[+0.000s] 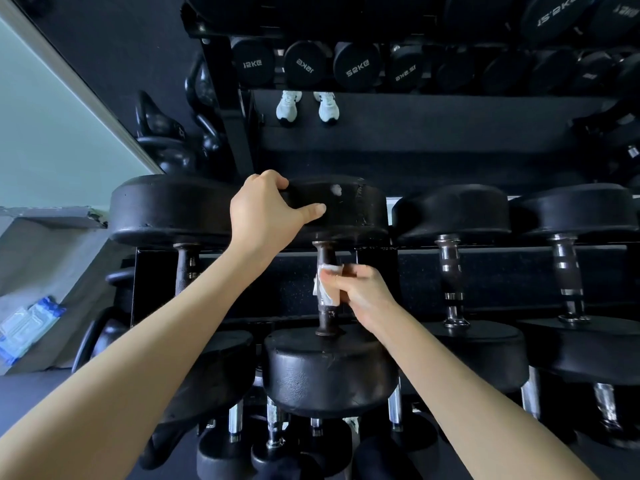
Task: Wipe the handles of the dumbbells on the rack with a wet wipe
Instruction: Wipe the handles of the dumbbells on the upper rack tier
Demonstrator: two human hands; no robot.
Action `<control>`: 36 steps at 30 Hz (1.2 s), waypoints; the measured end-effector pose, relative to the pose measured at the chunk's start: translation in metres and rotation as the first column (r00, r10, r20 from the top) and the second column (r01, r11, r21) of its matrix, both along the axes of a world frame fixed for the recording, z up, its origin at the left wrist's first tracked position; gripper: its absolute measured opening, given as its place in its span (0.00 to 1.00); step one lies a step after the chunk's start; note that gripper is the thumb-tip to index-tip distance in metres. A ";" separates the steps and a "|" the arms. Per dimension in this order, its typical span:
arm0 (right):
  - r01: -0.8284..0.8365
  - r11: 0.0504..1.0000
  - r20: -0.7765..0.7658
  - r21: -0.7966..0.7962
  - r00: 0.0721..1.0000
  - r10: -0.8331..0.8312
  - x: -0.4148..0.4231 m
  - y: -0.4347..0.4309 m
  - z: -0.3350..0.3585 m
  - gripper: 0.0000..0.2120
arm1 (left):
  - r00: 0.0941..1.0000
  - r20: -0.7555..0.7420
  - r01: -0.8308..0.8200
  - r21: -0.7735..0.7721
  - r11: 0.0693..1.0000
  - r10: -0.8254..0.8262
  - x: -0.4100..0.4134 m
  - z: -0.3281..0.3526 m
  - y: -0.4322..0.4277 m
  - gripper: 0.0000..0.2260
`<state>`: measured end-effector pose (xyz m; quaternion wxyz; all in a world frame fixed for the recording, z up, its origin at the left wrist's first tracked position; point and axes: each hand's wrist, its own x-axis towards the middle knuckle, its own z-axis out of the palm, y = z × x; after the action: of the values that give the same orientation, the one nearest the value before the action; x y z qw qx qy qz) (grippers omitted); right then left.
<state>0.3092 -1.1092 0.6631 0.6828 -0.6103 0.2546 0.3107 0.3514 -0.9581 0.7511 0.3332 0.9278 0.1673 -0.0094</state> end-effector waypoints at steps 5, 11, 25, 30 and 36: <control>0.146 0.980 0.009 0.132 0.989 -0.148 0.027 0.002 0.004 0.09 | 1.000 0.003 -0.009 -0.005 1.000 0.009 0.000 0.000 -0.001 0.29; 0.054 0.721 0.300 -0.691 0.929 0.217 0.007 0.040 0.001 0.12 | 0.999 0.013 -0.041 -0.032 0.999 0.041 -0.001 -0.002 -0.002 0.30; 0.044 0.999 0.024 0.022 0.999 -0.044 -0.023 0.009 0.034 0.12 | 0.995 -0.096 -0.055 -0.222 0.974 0.035 -0.083 -0.037 -0.021 0.06; 0.072 0.997 -0.026 0.019 0.997 -0.072 -0.026 0.001 0.038 0.11 | 0.953 -0.295 0.034 -0.142 0.989 -0.075 -0.071 -0.059 -0.036 0.19; -0.196 0.819 0.277 -0.540 0.877 0.393 -0.043 -0.030 0.044 0.15 | 0.949 -0.286 -0.227 -0.340 0.912 0.130 -0.060 -0.077 -0.051 0.15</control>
<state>0.2661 -1.1392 0.7073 0.4810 -0.8450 0.0905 0.2154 0.2915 -1.0091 0.6737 0.4765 0.8200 0.2891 -0.1303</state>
